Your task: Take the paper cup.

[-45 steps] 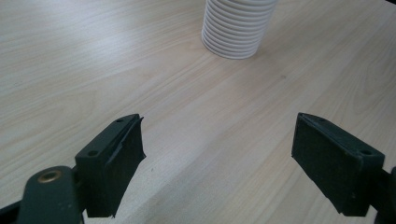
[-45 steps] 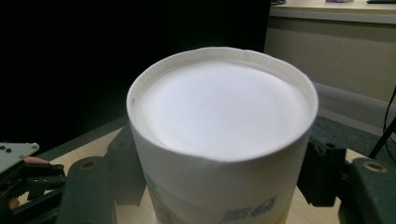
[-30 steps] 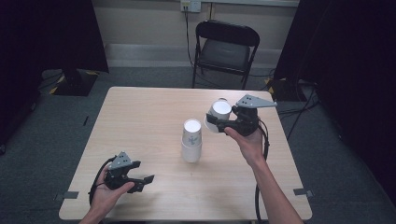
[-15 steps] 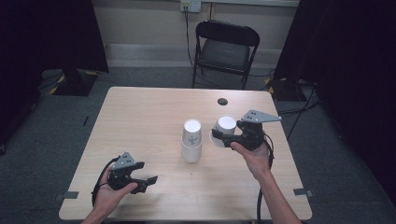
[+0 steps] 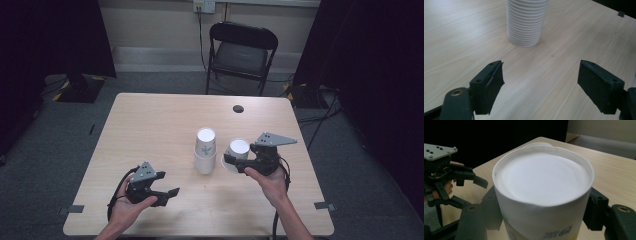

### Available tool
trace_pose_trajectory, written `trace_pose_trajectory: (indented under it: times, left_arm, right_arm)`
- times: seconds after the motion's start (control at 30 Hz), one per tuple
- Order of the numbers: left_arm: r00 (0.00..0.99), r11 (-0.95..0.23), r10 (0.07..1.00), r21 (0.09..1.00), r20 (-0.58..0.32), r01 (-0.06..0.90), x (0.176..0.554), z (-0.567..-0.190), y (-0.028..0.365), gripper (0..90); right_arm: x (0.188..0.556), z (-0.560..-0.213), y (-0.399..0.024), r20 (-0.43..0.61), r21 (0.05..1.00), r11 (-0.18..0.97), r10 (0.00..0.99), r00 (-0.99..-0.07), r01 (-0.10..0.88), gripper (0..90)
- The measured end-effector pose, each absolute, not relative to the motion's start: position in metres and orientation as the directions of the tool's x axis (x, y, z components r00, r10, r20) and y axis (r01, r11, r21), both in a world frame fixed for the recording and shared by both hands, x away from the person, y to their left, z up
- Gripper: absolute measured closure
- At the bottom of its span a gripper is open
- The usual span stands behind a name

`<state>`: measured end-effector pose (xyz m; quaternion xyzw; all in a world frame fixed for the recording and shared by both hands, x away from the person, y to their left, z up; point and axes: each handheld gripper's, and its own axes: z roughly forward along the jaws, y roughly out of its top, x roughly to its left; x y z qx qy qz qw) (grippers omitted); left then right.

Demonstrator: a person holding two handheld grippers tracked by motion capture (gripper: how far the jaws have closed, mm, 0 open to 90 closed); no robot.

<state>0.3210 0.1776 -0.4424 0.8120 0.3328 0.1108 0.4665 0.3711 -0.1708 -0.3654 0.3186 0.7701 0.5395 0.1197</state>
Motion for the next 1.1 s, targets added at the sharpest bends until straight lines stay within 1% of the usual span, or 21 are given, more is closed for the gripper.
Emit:
trace_pose_trajectory:
  times: [0.17, 0.33, 0.4, 0.47, 0.57, 0.63, 0.73, 0.8, 0.87, 1.03, 1.1]
  left_arm:
    - [0.771, -0.333, 0.625, 0.853, -0.119, 0.402, 0.326, -0.432, 0.165, 20.2]
    - [0.767, -0.300, 0.632, 0.878, -0.111, 0.374, 0.333, -0.425, 0.155, 20.2]
    - [0.760, -0.283, 0.640, 0.884, -0.114, 0.372, 0.335, -0.426, 0.150, 19.7]
    - [0.768, -0.286, 0.631, 0.885, -0.113, 0.366, 0.336, -0.430, 0.146, 15.9]
    - [0.776, -0.306, 0.625, 0.889, -0.083, 0.341, 0.335, -0.432, 0.142, 16.9]
    - [0.778, -0.306, 0.623, 0.891, -0.078, 0.334, 0.333, -0.433, 0.141, 16.8]
    - [0.785, -0.292, 0.610, 0.891, -0.107, 0.349, 0.334, -0.435, 0.141, 15.7]
    - [0.789, -0.309, 0.605, 0.884, -0.102, 0.352, 0.334, -0.438, 0.140, 15.9]
    - [0.795, -0.347, 0.602, 0.872, -0.074, 0.344, 0.332, -0.441, 0.136, 15.9]
    - [0.795, -0.386, 0.606, 0.887, 0.035, 0.255, 0.324, -0.437, 0.132, 16.4]
    - [0.807, -0.371, 0.590, 0.891, 0.007, 0.263, 0.323, -0.435, 0.133, 17.0]
  right_arm:
    - [0.365, -0.362, -0.162, 0.140, 0.911, 0.234, 0.597, -0.790, 0.339, 31.5]
    - [0.360, -0.360, -0.152, 0.135, 0.906, 0.259, 0.571, -0.810, 0.333, 31.5]
    - [0.359, -0.365, -0.147, 0.156, 0.901, 0.255, 0.564, -0.811, 0.350, 31.5]
    - [0.358, -0.371, -0.141, 0.162, 0.894, 0.266, 0.557, -0.814, 0.360, 31.5]
    - [0.359, -0.379, -0.134, 0.197, 0.891, 0.248, 0.542, -0.817, 0.379, 31.5]
    - [0.361, -0.382, -0.130, 0.222, 0.889, 0.237, 0.527, -0.820, 0.393, 31.5]
    - [0.359, -0.385, -0.120, 0.214, 0.888, 0.255, 0.507, -0.835, 0.383, 31.5]
    - [0.358, -0.388, -0.115, 0.217, 0.884, 0.264, 0.498, -0.839, 0.385, 31.5]
    - [0.357, -0.391, -0.109, 0.223, 0.882, 0.269, 0.485, -0.846, 0.387, 31.5]
    - [0.355, -0.392, -0.105, 0.233, 0.882, 0.266, 0.471, -0.851, 0.389, 31.4]
    - [0.354, -0.393, -0.104, 0.237, 0.882, 0.265, 0.467, -0.852, 0.391, 31.5]
